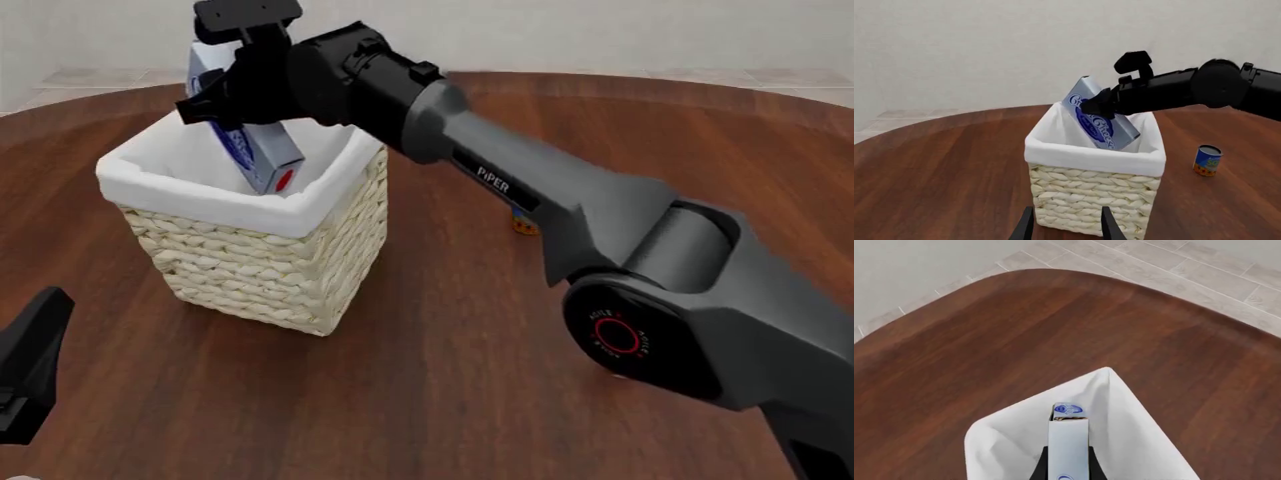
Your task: Pick up the cream cheese box, and put it in the basket.
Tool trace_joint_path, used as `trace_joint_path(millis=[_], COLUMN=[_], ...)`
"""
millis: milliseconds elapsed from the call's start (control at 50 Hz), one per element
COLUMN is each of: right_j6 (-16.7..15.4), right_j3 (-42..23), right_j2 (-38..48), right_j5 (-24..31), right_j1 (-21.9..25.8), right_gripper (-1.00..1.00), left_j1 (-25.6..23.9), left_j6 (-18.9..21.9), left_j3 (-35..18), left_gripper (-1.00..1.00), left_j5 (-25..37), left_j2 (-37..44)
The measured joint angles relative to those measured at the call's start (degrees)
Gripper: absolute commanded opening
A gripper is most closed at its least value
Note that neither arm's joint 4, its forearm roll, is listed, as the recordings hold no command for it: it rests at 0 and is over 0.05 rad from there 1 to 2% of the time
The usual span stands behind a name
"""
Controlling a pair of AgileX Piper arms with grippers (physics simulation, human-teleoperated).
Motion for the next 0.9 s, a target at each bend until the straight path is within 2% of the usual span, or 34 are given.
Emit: trace_joint_path(millis=[240,260,900], right_j6=[-0.27,-0.31,-1.09], right_j3=[3.19,3.35,7.34], right_j2=[-1.10,-1.17,-4.30], right_j5=[-1.67,-1.75,-3.78], right_j1=[1.04,1.09,1.84], right_gripper=[-1.00,1.00,1.00], left_j1=[-0.12,-0.12,-0.21], left_j6=[0.05,0.06,0.11], left_j3=[0.15,0.16,0.39], left_gripper=[1.00,1.00,1.00], left_j5=[-0.12,-0.12,-0.32], left_j2=[0.00,0.00,0.00])
